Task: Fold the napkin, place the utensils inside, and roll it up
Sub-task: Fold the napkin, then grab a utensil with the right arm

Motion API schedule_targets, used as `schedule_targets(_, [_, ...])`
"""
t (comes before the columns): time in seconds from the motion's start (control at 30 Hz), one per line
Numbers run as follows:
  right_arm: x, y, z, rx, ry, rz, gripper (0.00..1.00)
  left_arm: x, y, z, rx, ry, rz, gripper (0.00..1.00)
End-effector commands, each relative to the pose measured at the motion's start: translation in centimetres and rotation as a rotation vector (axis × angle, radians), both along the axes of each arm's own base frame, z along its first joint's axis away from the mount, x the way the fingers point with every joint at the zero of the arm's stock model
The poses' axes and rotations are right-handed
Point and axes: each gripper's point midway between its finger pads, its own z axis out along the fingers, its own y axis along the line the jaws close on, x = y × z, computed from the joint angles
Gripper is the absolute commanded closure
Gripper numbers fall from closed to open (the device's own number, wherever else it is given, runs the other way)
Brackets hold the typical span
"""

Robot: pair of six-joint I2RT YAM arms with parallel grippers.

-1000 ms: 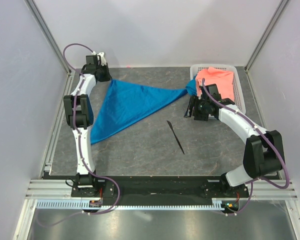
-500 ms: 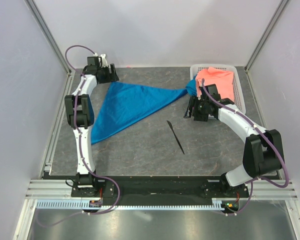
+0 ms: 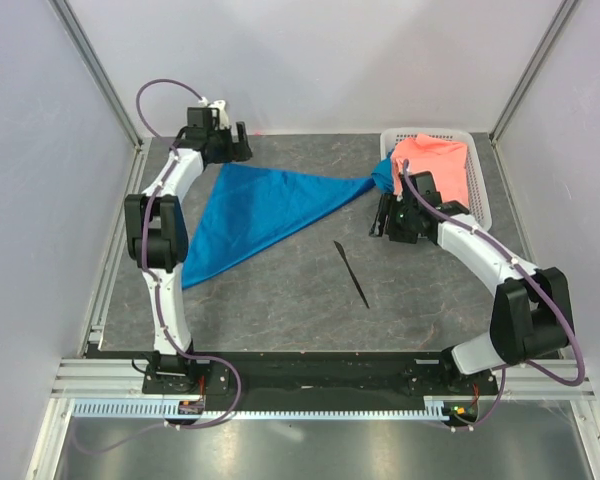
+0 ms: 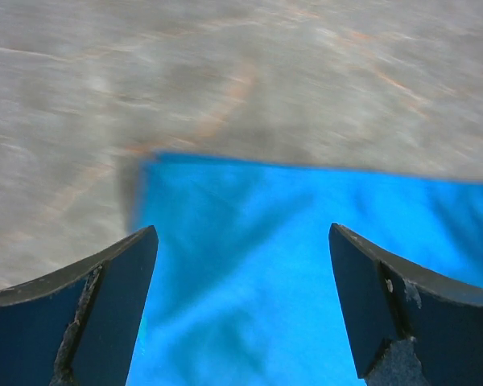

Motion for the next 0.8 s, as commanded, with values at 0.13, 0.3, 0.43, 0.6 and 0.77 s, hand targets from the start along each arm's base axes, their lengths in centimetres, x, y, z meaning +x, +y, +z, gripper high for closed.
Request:
schedule_targets(0.13, [-2.8,3.4,-2.1,-0.1,-0.01,0.126,0.37,-7.3,-9.6,6.2,-0.188,-0.03,-0.064,0.06])
schedule_targets(0.3, [-4.9,6.3,-3.9,-0.167,0.011,0.248,0.41,-12.8,-9.4,10.2,-0.198,-0.026,-0.096,0.05])
schedule_targets(0.43, [-6.0,6.9,-5.9,-0.24,0.046,0.288,0.46,-16.7,-7.2,9.5,-0.106,0.015,-0.077,0.04])
schedule_targets(0.6, [-7.3,6.5,-8.3,-0.356,0.103,0.309,0.52,-19.9,-6.1,8.3,-0.07,0.04,-0.081,0.04])
schedule_targets(0.77, [-7.9,6.2,-9.2,-0.397,0.123,0.297,0.55,-20.9,-6.2,8.2,-0.078,0.045,-0.1,0.04])
